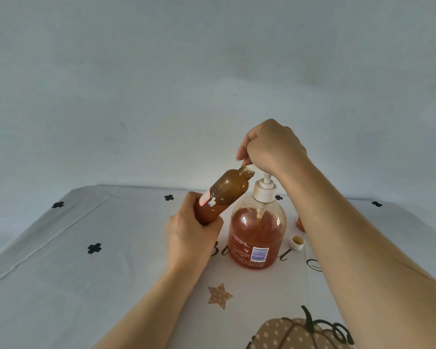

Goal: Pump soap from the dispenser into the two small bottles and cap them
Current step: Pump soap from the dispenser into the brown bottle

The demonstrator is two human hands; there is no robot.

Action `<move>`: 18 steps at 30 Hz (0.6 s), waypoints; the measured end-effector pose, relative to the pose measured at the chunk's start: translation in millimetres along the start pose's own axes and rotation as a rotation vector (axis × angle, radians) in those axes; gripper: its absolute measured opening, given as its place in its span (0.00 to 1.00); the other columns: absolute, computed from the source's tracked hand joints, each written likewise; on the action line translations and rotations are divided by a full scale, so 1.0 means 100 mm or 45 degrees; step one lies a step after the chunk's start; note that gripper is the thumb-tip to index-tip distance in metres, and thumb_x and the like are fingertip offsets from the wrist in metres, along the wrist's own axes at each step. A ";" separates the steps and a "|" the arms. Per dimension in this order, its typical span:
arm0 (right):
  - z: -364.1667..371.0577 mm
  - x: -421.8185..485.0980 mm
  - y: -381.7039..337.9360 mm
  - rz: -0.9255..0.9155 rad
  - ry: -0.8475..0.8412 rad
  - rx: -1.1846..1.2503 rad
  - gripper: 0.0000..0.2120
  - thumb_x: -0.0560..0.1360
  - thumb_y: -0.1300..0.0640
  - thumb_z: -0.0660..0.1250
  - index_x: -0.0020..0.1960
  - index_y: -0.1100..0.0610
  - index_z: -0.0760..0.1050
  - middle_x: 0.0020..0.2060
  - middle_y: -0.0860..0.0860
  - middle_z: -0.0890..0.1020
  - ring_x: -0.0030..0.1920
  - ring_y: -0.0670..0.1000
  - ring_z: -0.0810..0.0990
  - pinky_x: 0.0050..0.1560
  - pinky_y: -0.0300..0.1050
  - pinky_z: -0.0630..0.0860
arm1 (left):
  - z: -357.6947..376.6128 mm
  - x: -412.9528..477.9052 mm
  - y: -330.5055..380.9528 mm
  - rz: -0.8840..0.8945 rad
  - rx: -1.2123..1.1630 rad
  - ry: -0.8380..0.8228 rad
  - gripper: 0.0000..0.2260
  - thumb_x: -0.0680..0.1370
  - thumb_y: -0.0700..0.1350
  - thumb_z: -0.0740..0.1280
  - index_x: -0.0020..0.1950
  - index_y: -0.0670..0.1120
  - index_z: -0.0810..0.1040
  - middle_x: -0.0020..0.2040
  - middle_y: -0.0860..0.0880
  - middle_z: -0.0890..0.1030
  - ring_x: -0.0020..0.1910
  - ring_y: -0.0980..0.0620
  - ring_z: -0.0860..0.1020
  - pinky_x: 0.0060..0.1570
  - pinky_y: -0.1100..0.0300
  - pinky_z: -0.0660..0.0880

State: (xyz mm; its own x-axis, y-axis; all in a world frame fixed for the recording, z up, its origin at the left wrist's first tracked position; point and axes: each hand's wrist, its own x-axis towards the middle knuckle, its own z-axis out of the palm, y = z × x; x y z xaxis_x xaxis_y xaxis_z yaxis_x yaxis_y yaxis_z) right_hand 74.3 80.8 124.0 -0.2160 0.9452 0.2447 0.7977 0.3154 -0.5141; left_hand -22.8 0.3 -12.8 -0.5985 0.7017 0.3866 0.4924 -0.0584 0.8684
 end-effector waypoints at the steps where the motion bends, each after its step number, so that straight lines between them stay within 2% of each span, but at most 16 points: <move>1: 0.00 0.00 0.01 0.001 -0.011 0.007 0.14 0.74 0.65 0.61 0.46 0.54 0.83 0.43 0.51 0.85 0.48 0.54 0.84 0.52 0.49 0.80 | 0.00 0.00 0.00 0.000 -0.002 -0.002 0.11 0.70 0.38 0.70 0.43 0.53 0.73 0.30 0.55 0.76 0.34 0.61 0.74 0.30 0.71 0.69; 6: 0.03 0.04 0.02 0.015 -0.076 0.055 0.20 0.74 0.68 0.58 0.36 0.50 0.81 0.45 0.52 0.85 0.49 0.56 0.84 0.57 0.53 0.80 | 0.00 0.00 0.00 0.019 -0.002 0.006 0.12 0.70 0.37 0.70 0.43 0.53 0.73 0.31 0.55 0.76 0.34 0.63 0.74 0.31 0.72 0.69; 9: 0.04 0.06 0.01 0.026 -0.095 0.071 0.20 0.73 0.68 0.57 0.34 0.49 0.80 0.45 0.52 0.86 0.49 0.56 0.84 0.57 0.53 0.80 | -0.01 -0.01 0.01 0.013 -0.011 0.013 0.12 0.70 0.37 0.71 0.44 0.53 0.73 0.31 0.56 0.76 0.34 0.66 0.74 0.31 0.74 0.69; 13: 0.05 0.09 0.00 0.058 -0.130 0.070 0.16 0.71 0.67 0.60 0.43 0.54 0.84 0.44 0.52 0.86 0.47 0.55 0.84 0.55 0.52 0.80 | -0.01 -0.01 0.03 0.028 0.003 0.019 0.12 0.70 0.37 0.71 0.45 0.51 0.73 0.31 0.56 0.76 0.34 0.67 0.74 0.30 0.75 0.68; 18: 0.11 0.09 0.04 0.091 -0.187 0.059 0.14 0.70 0.66 0.62 0.49 0.58 0.83 0.46 0.54 0.85 0.49 0.55 0.83 0.56 0.53 0.80 | -0.01 -0.01 0.00 0.008 0.028 0.033 0.13 0.69 0.36 0.71 0.43 0.52 0.73 0.31 0.55 0.76 0.35 0.68 0.75 0.32 0.75 0.69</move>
State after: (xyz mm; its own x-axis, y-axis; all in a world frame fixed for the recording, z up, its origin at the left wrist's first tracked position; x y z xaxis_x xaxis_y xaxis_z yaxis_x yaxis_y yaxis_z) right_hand 69.1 91.0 115.2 -0.2419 0.9666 0.0850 0.7881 0.2468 -0.5638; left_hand -22.9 -1.5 -12.8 -0.6115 0.6827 0.4000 0.5096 -0.0470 0.8591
